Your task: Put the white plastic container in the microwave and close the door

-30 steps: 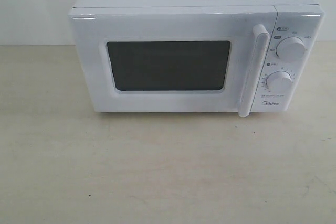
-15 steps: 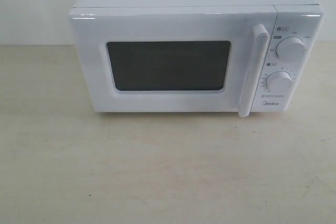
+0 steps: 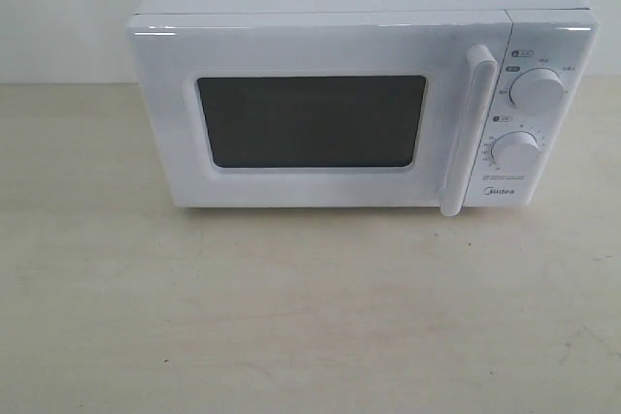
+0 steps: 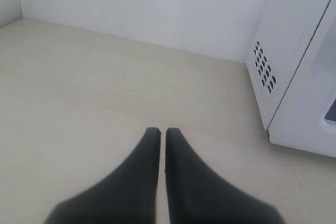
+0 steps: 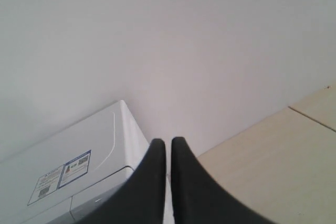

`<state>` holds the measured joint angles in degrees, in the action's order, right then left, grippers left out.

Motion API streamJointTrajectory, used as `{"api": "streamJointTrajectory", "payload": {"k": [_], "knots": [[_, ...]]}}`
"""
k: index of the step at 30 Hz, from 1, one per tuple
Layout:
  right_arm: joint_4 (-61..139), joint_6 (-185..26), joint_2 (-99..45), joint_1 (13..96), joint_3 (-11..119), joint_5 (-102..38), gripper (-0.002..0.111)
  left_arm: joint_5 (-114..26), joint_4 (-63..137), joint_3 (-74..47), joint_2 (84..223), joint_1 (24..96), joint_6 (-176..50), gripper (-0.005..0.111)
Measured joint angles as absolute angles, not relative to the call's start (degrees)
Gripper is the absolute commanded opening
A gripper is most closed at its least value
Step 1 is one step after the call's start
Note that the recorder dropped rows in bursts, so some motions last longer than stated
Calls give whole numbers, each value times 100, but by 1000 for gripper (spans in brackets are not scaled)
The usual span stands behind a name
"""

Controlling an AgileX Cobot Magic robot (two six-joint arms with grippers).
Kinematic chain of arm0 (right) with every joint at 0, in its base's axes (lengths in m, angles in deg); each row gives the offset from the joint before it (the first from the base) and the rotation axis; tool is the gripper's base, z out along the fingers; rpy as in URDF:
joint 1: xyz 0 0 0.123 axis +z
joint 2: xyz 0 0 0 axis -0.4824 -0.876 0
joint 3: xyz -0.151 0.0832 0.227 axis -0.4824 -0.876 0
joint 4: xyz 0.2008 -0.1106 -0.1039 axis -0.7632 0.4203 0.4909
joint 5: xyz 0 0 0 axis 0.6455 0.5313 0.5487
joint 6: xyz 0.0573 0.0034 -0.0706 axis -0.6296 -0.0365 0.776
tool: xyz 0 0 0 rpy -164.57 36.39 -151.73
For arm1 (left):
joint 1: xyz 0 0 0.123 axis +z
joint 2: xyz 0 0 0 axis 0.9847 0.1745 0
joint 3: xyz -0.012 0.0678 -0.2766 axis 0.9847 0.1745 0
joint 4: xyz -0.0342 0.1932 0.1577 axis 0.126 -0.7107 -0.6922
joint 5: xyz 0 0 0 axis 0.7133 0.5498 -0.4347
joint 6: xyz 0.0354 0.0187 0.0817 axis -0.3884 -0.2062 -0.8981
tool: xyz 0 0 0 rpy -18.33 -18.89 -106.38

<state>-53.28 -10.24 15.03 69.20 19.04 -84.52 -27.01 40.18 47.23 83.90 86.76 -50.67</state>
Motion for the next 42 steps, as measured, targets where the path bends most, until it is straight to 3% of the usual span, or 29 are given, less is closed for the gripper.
{"api": "streamJointTrajectory", "payload": {"k": [4,7,14,26,42], "knots": [[-5586,-751,1863,5864,1870,-7757,0,-2701,4018,4723,8390,8676,-5067,4],[-5353,-687,2568,4630,1496,-6159,0,-2701,4018,4723,8390,8676,-5067,4],[-5095,-664,3964,3431,342,-4373,0,-2701,4018,4723,8390,8676,-5067,4],[-5095,-1068,4465,3293,-728,-4332,0,-2689,4018,4723,8390,8676,-5067,4],[-4603,-1439,4476,3293,-420,-3598,0,-2689,4018,4723,8390,8676,-5067,4]]}}
